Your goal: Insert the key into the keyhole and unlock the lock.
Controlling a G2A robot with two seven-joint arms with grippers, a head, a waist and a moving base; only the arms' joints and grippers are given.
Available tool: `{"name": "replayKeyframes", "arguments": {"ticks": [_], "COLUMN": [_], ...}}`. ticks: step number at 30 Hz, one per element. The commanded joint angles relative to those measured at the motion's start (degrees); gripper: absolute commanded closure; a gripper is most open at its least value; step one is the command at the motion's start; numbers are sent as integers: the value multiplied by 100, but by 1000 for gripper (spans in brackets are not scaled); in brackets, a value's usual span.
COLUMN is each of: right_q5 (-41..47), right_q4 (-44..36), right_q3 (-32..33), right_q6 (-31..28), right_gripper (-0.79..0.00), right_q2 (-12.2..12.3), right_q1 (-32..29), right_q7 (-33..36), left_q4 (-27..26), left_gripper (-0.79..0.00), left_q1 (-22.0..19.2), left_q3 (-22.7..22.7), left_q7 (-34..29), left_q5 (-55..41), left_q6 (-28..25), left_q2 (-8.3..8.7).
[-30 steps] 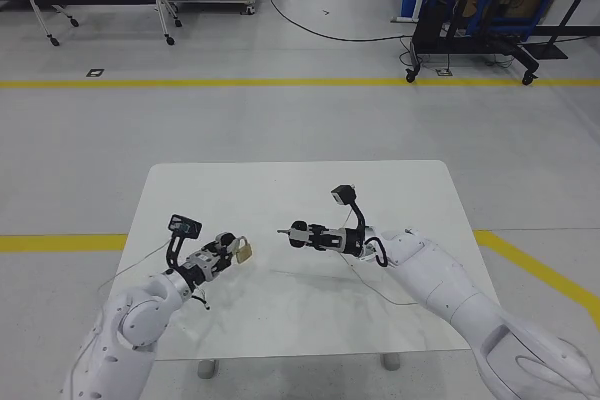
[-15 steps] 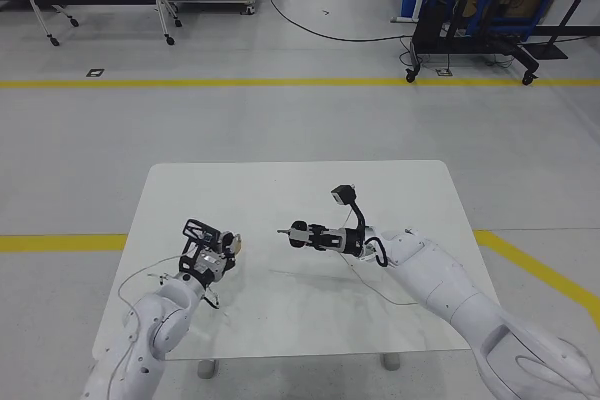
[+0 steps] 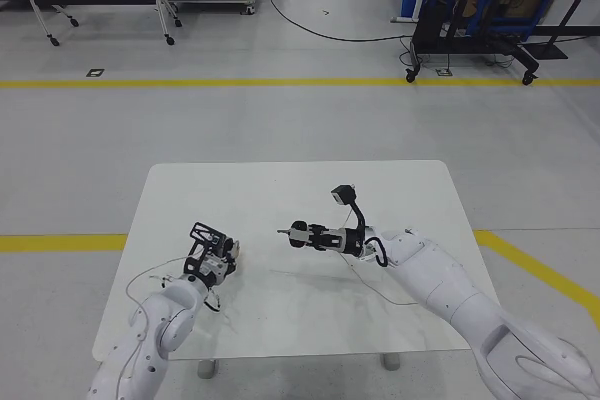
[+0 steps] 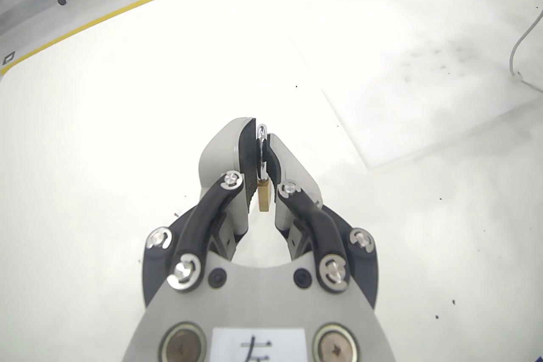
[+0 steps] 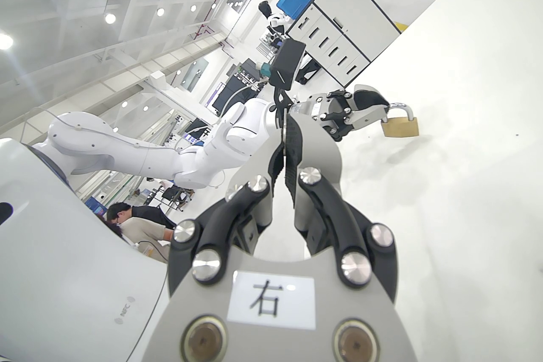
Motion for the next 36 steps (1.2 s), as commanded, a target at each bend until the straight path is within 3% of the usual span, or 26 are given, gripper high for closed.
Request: {"name": "replayKeyframes", "arguments": {"ticks": [1,19,30,32,36], "right_q5": [0,0,0,0,0], "right_q4": [0,0,0,0,0], "right_q3": [0,0,0,0,0], "right_q6": [0,0,0,0,0], "right_gripper": [0,0,0,0,0], "right_q2": [0,0,0,0,0], "right_q1": [0,0,0,0,0], "right_q7": [0,0,0,0,0], "left_q4": [-17,-126,-127,-125,-126], "left_gripper": [0,0,0,-86,-71], "left_q1": [38,222,224,226,226], "left_q3": [-24,-286,-329,-336,-364], "left_q7": [-25,-429,-449,-450,-468], "left_q5": [53,-57,-118,-143,-209], "left_q6": [-9,-458,-433,-434,-441], "left_q2": [7,72,77,78,80]}}
